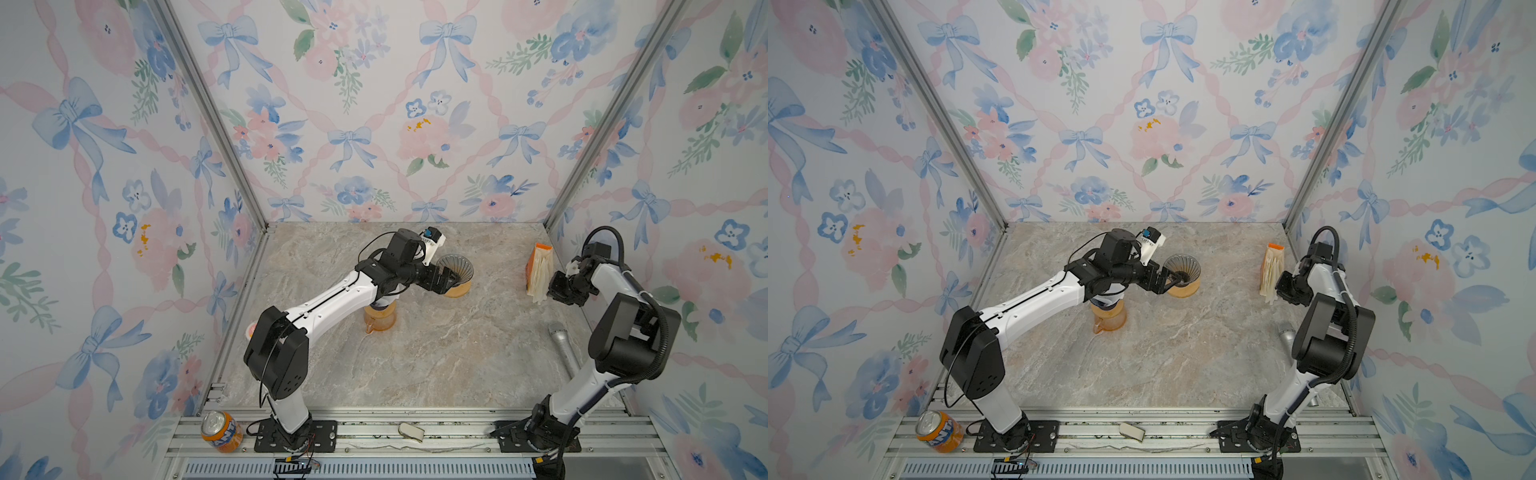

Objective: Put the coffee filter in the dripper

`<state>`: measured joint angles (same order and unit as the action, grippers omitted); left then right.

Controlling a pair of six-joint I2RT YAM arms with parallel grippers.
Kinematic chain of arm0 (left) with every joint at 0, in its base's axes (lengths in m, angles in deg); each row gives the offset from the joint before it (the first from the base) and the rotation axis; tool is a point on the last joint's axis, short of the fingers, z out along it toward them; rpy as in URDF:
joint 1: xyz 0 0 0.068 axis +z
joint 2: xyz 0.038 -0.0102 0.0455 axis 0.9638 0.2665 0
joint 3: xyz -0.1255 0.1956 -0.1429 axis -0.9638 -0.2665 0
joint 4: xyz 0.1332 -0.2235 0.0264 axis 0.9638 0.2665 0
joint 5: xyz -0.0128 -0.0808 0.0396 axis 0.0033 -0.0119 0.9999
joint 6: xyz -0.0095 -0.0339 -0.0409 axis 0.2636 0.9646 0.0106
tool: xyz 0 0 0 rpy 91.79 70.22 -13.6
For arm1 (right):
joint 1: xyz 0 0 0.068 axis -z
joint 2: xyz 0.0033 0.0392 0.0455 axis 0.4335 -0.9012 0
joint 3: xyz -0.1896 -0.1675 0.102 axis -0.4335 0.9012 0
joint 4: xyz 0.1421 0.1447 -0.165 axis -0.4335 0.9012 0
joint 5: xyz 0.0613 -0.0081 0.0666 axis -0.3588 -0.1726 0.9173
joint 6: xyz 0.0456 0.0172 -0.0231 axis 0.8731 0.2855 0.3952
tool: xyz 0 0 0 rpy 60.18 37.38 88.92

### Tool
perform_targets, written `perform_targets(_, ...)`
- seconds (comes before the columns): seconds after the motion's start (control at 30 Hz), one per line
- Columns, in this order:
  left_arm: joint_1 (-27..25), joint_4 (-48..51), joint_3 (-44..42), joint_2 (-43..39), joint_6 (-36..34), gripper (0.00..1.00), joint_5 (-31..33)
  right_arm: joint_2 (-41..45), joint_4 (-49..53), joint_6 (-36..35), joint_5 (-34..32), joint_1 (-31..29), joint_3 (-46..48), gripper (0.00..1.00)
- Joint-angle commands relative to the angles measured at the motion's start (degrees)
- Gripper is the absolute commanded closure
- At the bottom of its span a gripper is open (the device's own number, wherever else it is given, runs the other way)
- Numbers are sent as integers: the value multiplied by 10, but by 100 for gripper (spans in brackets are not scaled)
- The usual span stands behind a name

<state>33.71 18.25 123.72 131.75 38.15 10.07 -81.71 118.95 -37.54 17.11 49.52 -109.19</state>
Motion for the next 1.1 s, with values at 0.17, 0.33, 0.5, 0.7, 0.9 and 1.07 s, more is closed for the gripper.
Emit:
perform_targets(0.17, -2, -5, 23, 12, -5, 2, -8, -38, 7, -4, 14, -13, -38, 77)
perform_targets(0.33, -2, -4, 34, 21, -4, 2, -12, -45, 2, -5, 6, -12, -36, 77)
perform_targets(0.5, -1, -4, 38, 24, -2, 2, -13, -48, 2, -2, 1, -11, -37, 77)
perform_targets(0.7, -1, -4, 37, 25, 0, 2, -13, -45, 3, -1, -18, -9, -43, 88)
perform_targets(0.9, -2, -2, 39, 26, -1, 2, -15, -18, 19, -9, -18, -9, -40, 99)
perform_targets(1.07, -2, -2, 47, 31, -6, 2, -25, 6, 34, -26, -19, -12, -16, 85)
